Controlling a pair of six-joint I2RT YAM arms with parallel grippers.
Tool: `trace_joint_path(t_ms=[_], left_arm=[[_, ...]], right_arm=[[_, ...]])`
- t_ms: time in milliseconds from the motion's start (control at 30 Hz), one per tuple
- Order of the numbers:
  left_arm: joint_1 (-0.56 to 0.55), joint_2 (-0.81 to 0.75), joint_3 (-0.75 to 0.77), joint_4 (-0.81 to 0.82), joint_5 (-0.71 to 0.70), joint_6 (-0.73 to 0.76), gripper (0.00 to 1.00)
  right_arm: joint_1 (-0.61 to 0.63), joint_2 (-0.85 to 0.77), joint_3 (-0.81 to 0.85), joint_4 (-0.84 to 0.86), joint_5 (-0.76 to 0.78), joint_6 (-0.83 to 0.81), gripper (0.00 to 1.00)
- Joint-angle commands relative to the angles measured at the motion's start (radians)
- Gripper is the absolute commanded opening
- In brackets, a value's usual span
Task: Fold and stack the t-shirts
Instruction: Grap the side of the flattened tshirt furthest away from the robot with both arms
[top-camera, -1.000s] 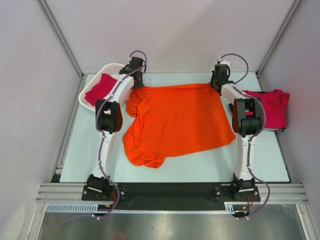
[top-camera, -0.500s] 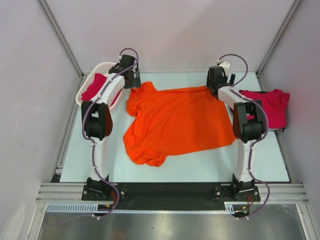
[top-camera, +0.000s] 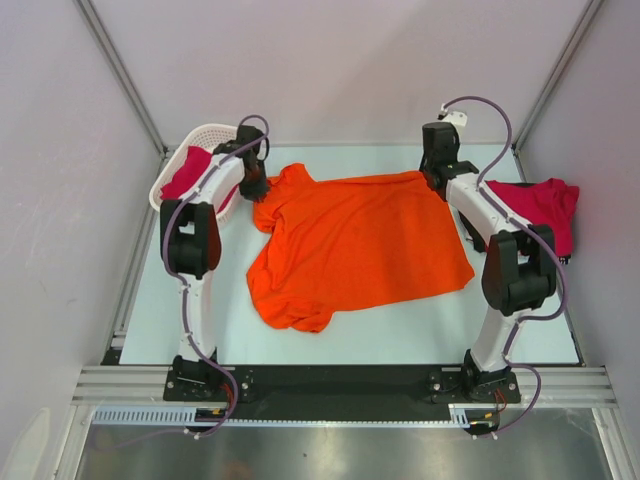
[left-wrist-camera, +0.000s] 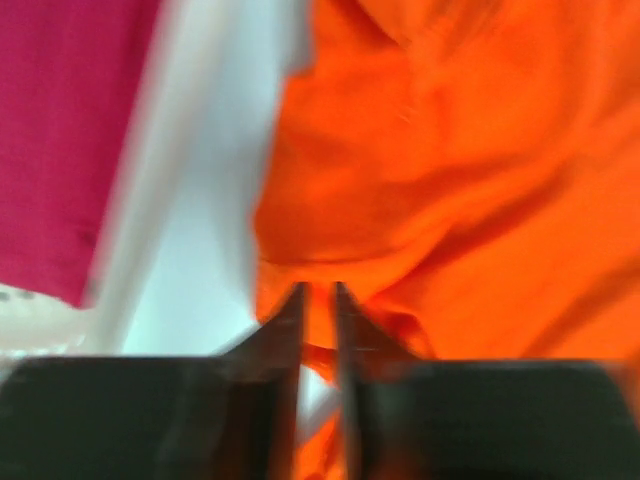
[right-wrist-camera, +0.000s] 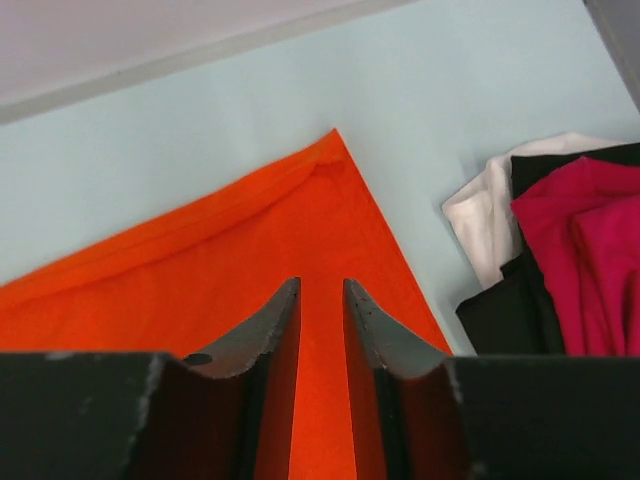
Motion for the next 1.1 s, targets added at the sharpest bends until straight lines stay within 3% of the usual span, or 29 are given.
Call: trace_joint_path(t_ms=[0, 33, 67, 300, 700, 1067], left_arm=[[-0.034, -0.058, 0.006, 0.014, 0.082, -0.026, 0.41], [-0.034, -0.030, 0.036, 0.009, 0.078, -0.033, 0.56], [-0.034, -0.015, 0.056, 0.005, 0.075, -0.040, 0.61], [-0.034, 0.081, 0.228, -0.014, 0.084, -0.114, 0.68], [-0.016, 0.125, 0.294, -0.023, 0.170, -0.143, 0.71], [-0.011, 0.139, 0.333, -0.071, 0.125, -0.145, 0.72]], right_arm=[[-0.006, 0.032, 0.030, -0.068, -0.064, 0.019, 0.35], [-0.006, 0.043, 0.054, -0.069, -0.070, 0.016, 0.38], [-0.009, 0.068, 0.066, -0.075, -0.075, 0.016, 0.43], [-0.058, 0.215, 0.194, -0.101, -0.125, 0.038, 0.63], [-0.264, 0.411, 0.402, -0.124, -0.365, 0.212, 0.63], [-0.259, 0.563, 0.571, -0.154, -0.504, 0.255, 0.61]])
